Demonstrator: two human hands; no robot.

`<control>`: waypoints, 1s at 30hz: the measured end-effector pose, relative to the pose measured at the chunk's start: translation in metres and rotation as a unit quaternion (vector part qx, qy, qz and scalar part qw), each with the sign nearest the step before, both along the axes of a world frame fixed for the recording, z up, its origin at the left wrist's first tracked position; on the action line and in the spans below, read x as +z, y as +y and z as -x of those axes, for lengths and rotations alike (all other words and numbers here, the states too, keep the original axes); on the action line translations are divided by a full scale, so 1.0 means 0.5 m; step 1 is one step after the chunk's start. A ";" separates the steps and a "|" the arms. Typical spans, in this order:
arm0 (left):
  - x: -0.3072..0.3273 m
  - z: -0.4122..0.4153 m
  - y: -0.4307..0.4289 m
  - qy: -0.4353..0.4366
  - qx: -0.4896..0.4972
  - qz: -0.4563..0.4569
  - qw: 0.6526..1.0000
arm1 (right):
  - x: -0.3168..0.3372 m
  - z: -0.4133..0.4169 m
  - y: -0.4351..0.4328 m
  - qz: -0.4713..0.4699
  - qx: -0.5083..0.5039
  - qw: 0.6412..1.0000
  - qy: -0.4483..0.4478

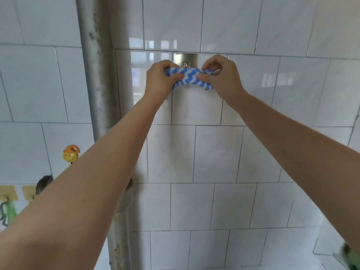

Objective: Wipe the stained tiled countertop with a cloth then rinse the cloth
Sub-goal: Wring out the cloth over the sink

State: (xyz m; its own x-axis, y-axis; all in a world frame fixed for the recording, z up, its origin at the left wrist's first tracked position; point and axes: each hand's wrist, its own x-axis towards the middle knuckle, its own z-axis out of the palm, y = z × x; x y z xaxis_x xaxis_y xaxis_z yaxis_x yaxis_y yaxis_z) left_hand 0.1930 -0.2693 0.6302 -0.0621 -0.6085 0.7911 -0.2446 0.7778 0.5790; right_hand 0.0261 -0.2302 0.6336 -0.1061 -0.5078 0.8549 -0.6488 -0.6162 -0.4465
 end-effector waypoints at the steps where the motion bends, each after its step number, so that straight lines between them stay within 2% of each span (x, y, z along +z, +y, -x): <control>1: 0.016 0.005 -0.007 0.010 0.001 0.007 1.000 | 0.013 0.000 -0.009 0.014 0.002 1.000 -0.011; 5: 0.037 0.022 -0.046 0.013 0.034 0.012 0.999 | 0.030 -0.003 -0.054 0.024 -0.005 0.999 -0.043; 8: 0.008 0.023 -0.069 -0.009 0.068 0.012 0.998 | 0.003 -0.009 -0.083 -0.021 -0.089 0.996 -0.006; 10: -0.012 0.022 -0.075 -0.055 0.090 0.036 0.994 | -0.023 -0.008 -0.099 -0.021 -0.115 0.993 0.015; 13: -0.033 0.023 -0.074 -0.117 0.120 0.038 0.985 | -0.051 -0.007 -0.108 -0.019 -0.097 0.995 -0.003; 19: -0.065 0.032 -0.074 -0.017 0.047 -0.010 0.999 | -0.079 -0.012 -0.097 -0.039 -0.050 0.997 -0.037; 24: -0.083 0.051 -0.065 0.066 0.018 -0.012 0.998 | -0.094 -0.022 -0.103 -0.070 -0.045 0.995 -0.056; 30: -0.093 0.061 -0.064 0.059 0.034 0.001 0.998 | -0.097 -0.027 -0.099 -0.083 -0.025 0.994 -0.068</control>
